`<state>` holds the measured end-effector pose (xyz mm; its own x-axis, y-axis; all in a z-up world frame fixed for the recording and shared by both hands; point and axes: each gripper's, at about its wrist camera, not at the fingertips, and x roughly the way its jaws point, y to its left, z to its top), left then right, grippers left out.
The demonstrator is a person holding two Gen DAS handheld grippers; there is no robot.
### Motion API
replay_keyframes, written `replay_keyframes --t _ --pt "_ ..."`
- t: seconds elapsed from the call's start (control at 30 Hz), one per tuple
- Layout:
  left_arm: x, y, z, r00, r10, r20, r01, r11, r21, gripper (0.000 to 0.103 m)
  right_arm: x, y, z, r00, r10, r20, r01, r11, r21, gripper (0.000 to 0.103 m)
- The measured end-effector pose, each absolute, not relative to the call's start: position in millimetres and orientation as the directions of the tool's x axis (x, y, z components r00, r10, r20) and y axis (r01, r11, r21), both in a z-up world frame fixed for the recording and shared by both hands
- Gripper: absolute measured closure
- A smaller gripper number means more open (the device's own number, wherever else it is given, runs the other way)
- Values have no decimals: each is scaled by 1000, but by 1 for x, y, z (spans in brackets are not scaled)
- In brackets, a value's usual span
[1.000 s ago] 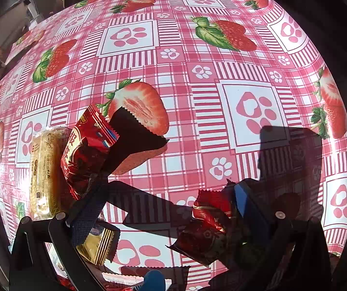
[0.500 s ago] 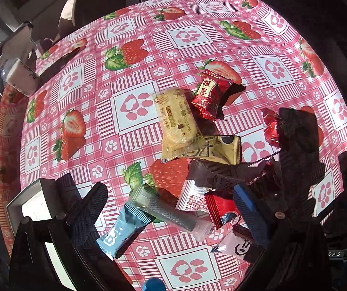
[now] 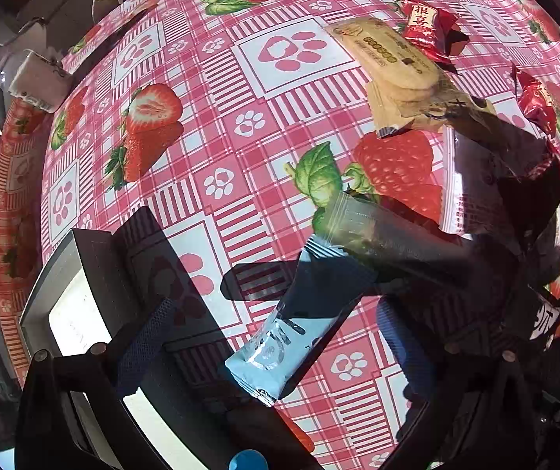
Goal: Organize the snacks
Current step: 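Grasp the light blue snack bar with the left tool while the right tool grasps the pink wrapper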
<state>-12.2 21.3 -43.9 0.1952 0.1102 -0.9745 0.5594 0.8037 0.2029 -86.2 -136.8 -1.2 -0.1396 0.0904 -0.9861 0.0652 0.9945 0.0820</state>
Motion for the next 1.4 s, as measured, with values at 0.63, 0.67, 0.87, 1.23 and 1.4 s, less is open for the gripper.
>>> replay_keyframes --t 0.63,0.67,0.87,1.23,1.4 --pt "10 44 -51 32 11 -999 469 883 24 0 -53 -119 -34 -220 -51 -974 3 999 -53 0" --pt "9 42 -51 16 15 -1000 480 877 21 0 -43 -120 -36 -224 -51 -973 10 998 -55 0" --pt "-2 40 -51 4 22 -1000 485 874 22 1 -26 -114 -25 -215 -31 -976 35 999 -39 4" --pt "-4 40 -52 9 17 -1000 484 875 20 0 -29 -85 -25 -223 -42 -974 -1 999 -43 1" --pt "-2 41 -52 8 18 -1000 483 875 20 0 -33 -79 -31 -225 -44 -973 1 999 -46 1"
